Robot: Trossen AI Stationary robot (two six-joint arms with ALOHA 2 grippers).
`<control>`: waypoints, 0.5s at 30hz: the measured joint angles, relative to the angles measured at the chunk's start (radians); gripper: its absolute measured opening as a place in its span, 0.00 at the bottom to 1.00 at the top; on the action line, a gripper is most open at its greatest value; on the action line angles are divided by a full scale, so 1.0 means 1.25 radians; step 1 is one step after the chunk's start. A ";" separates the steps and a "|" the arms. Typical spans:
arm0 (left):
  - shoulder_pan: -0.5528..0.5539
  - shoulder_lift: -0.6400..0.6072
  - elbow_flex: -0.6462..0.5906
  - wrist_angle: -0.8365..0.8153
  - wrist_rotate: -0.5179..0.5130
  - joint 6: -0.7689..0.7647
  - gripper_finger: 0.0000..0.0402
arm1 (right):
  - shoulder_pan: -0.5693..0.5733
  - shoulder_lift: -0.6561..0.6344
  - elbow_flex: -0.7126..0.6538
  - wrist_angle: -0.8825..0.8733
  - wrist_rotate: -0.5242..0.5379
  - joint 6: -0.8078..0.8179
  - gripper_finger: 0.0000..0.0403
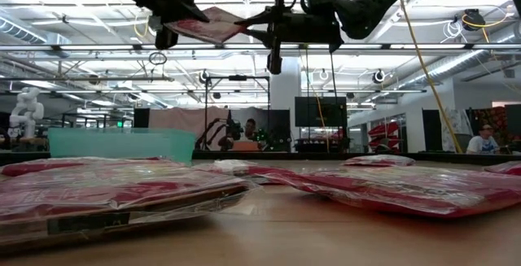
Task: Sort popcorn bags into baskets
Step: Put the red popcorn bag into the blue bin
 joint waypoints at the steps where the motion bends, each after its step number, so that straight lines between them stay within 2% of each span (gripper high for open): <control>1: 0.015 -0.005 0.000 -0.013 0.012 0.006 0.08 | -0.001 0.000 0.000 -0.010 -0.001 0.001 0.11; 4: 0.053 -0.025 0.000 -0.059 0.015 0.035 0.04 | -0.007 0.000 0.000 -0.050 -0.004 0.001 0.16; 8: 0.123 -0.044 0.000 -0.125 0.010 0.072 0.05 | -0.014 0.000 0.000 -0.106 -0.003 0.001 0.22; 15: 0.236 -0.044 -0.010 -0.202 -0.029 0.167 0.07 | -0.009 0.000 0.000 -0.137 0.002 0.016 0.25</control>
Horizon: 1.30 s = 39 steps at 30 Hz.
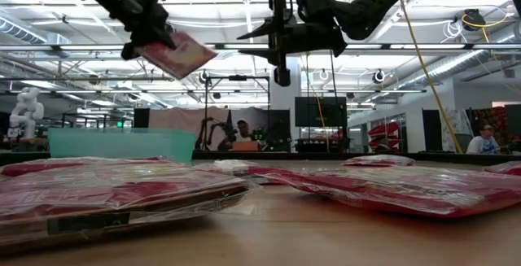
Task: Sort popcorn bags into baskets
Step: Put the red popcorn bag into the blue bin
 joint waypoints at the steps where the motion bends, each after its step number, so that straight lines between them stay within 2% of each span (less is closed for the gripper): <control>1: 0.016 0.000 -0.009 0.001 0.000 0.007 0.06 | 0.003 0.000 0.000 0.000 0.000 0.003 0.25; 7: 0.107 0.001 -0.109 0.009 -0.001 -0.001 0.05 | 0.023 0.000 0.000 0.000 0.036 0.006 0.25; 10: 0.132 0.002 -0.159 0.022 0.000 -0.005 0.08 | 0.032 0.000 0.000 0.001 0.070 0.004 0.25; 13: 0.142 0.002 -0.205 0.080 -0.001 -0.026 0.09 | 0.037 0.000 0.000 0.001 0.089 0.001 0.25; 17: 0.143 0.001 -0.262 0.186 -0.011 -0.100 0.05 | 0.037 0.000 0.000 0.001 0.100 0.000 0.25; 21: 0.138 0.012 -0.313 0.266 -0.031 -0.166 0.04 | 0.037 0.000 0.000 0.001 0.101 0.001 0.25; 28: 0.129 0.049 -0.350 0.285 -0.036 -0.161 0.10 | 0.037 0.000 0.000 0.001 0.100 -0.001 0.25; 35: 0.099 0.095 -0.350 0.294 -0.034 -0.137 0.05 | 0.032 0.000 0.000 0.000 0.086 -0.017 0.25; 39: 0.087 0.114 -0.350 0.300 -0.043 -0.164 0.08 | 0.030 0.000 0.000 -0.001 0.077 -0.020 0.25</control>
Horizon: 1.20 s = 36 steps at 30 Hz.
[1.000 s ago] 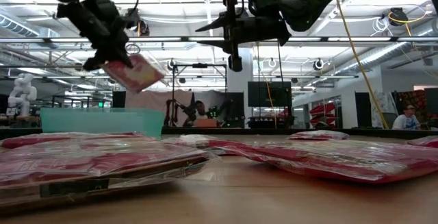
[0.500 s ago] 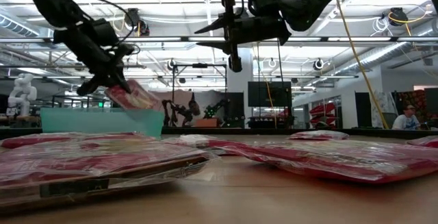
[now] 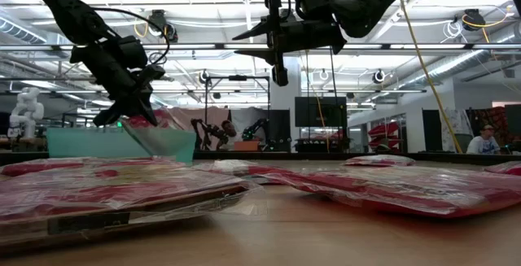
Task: Sort popcorn bags into baskets
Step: Put the red popcorn bag into the blue bin
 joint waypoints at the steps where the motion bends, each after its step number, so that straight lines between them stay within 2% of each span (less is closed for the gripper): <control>1: -0.002 0.004 0.000 0.000 -0.009 -0.006 0.10 | 0.000 0.000 0.000 0.000 0.000 0.000 0.25; 8: -0.008 0.018 0.000 0.006 -0.054 -0.015 0.22 | 0.000 0.000 0.000 -0.001 -0.001 -0.002 0.25; 25: -0.008 0.000 0.010 0.036 -0.056 -0.100 0.53 | 0.000 0.000 0.000 -0.002 0.000 -0.003 0.25; 28: -0.008 -0.020 0.021 0.021 -0.080 -0.108 0.55 | 0.000 0.000 0.000 -0.002 0.000 0.000 0.25; 30: -0.008 -0.037 0.035 -0.006 -0.129 -0.102 0.53 | 0.000 0.000 0.000 -0.002 -0.001 0.002 0.25; 33: -0.008 -0.051 0.057 -0.040 -0.205 -0.067 0.48 | 0.000 0.000 0.000 -0.002 0.000 0.003 0.25; 36: -0.007 -0.054 0.064 -0.046 -0.233 -0.038 0.40 | 0.000 0.000 0.000 -0.002 0.000 0.003 0.25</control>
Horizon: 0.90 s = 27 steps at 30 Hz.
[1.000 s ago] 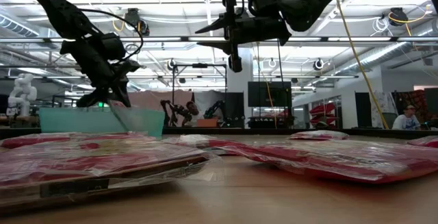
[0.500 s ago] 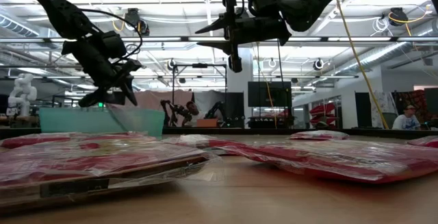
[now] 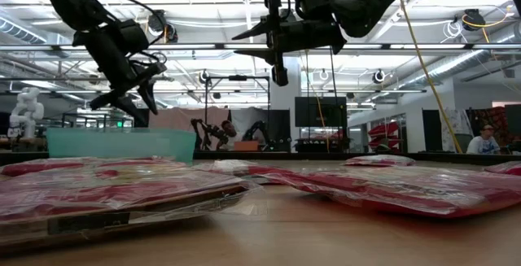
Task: Sort popcorn bags into baskets
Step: Put the red popcorn bag into the blue bin
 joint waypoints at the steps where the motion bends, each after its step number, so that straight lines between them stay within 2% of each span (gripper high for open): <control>1: 0.001 0.001 0.000 -0.002 -0.007 0.010 0.38 | 0.000 0.000 0.000 0.000 0.000 0.000 0.25; 9: -0.017 0.077 0.000 -0.013 -0.023 0.088 0.14 | 0.000 0.000 0.000 0.000 0.000 0.000 0.25; 15: -0.040 0.159 0.000 -0.014 -0.024 0.113 0.02 | 0.004 0.000 0.000 0.000 -0.010 0.004 0.25; 22: -0.078 0.237 0.000 -0.003 -0.094 0.126 0.04 | 0.017 0.000 0.000 0.000 -0.021 0.009 0.25; 24: -0.096 0.237 0.000 0.005 -0.124 0.123 0.05 | 0.020 0.000 0.000 0.000 -0.021 0.009 0.25; 27: -0.115 0.238 0.000 0.026 -0.127 0.114 0.03 | 0.023 0.000 0.000 0.000 -0.021 0.008 0.25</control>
